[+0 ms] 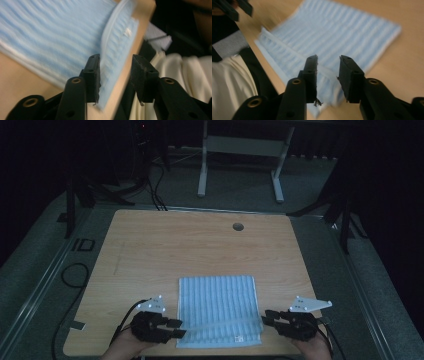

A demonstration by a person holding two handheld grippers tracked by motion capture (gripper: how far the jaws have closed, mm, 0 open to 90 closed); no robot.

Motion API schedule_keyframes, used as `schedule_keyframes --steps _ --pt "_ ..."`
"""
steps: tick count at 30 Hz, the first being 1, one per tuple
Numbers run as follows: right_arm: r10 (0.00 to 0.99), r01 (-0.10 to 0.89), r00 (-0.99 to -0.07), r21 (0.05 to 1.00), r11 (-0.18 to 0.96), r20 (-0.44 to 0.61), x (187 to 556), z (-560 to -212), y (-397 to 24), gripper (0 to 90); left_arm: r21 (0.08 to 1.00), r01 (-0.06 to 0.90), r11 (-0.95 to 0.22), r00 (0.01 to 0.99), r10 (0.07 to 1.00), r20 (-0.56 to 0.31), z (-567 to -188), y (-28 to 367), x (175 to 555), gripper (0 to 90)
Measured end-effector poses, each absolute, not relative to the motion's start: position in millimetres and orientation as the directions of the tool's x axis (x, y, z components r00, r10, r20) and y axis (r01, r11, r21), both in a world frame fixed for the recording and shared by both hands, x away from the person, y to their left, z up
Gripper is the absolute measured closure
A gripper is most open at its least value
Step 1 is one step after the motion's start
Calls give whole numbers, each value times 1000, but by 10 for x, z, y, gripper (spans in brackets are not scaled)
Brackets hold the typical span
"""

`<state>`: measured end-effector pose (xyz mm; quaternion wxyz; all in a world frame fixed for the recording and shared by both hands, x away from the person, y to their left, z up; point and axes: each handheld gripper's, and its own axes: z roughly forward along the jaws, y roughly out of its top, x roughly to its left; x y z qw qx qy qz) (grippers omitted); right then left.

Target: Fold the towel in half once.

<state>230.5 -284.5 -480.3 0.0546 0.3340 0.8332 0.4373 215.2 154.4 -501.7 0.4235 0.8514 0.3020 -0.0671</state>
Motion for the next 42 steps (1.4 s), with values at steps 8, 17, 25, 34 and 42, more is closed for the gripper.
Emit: schedule_keyframes --steps 8,17,25,34,42 --pt "620 561 -758 690 458 205 2398 -5065 -2752 589 641 603 -475 783 507 -361 -5189 1460 2256 490" --pt "617 618 -751 580 531 236 2724 -5378 -2546 715 577 606 -548 793 477 -379 -5406 1166 2414 638" --pt "563 514 -804 697 499 190 2534 -4969 -2585 826 685 550 -477 818 475 -325 -5032 1320 2396 839" --pt "489 479 -843 723 497 223 2119 -4788 -2779 658 659 510 -553 859 358 -366 -4910 1393 2173 529" --pt "568 495 -805 719 488 169 2422 -4896 -2723 612 653 555 -515 798 550 -245 -5059 1487 2506 531"
